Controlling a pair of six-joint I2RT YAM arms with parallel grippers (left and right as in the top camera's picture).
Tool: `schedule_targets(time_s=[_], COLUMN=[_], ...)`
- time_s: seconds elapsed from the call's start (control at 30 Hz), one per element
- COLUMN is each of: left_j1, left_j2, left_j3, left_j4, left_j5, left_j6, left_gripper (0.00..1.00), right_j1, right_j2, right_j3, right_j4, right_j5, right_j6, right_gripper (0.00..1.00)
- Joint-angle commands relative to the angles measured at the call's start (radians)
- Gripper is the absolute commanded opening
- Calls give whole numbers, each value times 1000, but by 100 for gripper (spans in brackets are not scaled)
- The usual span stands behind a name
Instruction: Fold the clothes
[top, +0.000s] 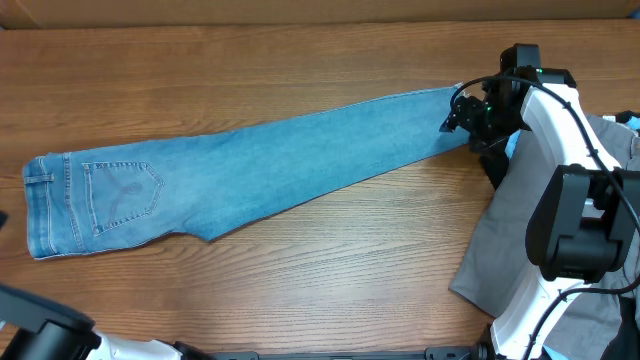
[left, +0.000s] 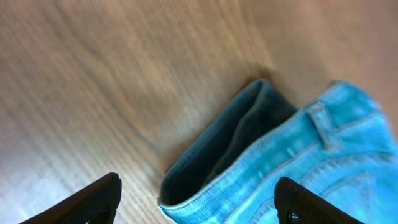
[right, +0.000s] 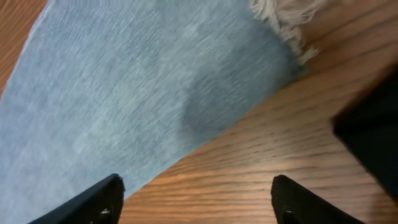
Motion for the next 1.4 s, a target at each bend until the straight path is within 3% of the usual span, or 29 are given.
schedule_targets(time_s=[0.0, 0.27, 0.33, 0.47, 0.53, 0.87, 1.03, 1.37], left_j1=[12, -7, -7, -7, -5, 80, 113, 116], left_j2=[62, 210, 218, 219, 219, 217, 217, 217], left_j3=[19, 19, 19, 19, 20, 20, 20, 20], left_j4=[-15, -26, -19, -30, -36, -133, -161, -157], left_j5=[272, 328, 344, 344, 340, 407, 424, 488], left_j6=[172, 323, 334, 336, 336, 336, 336, 336], left_gripper=[82, 80, 75, 22, 4, 4, 4, 4], right_j1=[-5, -5, -5, -5, -5, -5, -5, -5], right_j2=[-48, -48, -48, -48, -48, 3, 80, 191], right_j3=[11, 11, 11, 11, 11, 11, 11, 10], right_j4=[15, -38, -49, -47, -41, 35, 50, 204], right_j5=[37, 36, 37, 36, 36, 58, 142, 143], right_j6=[0, -35, -42, -40, -40, -1, 55, 32], right_gripper=[85, 85, 85, 84, 84, 75, 81, 82])
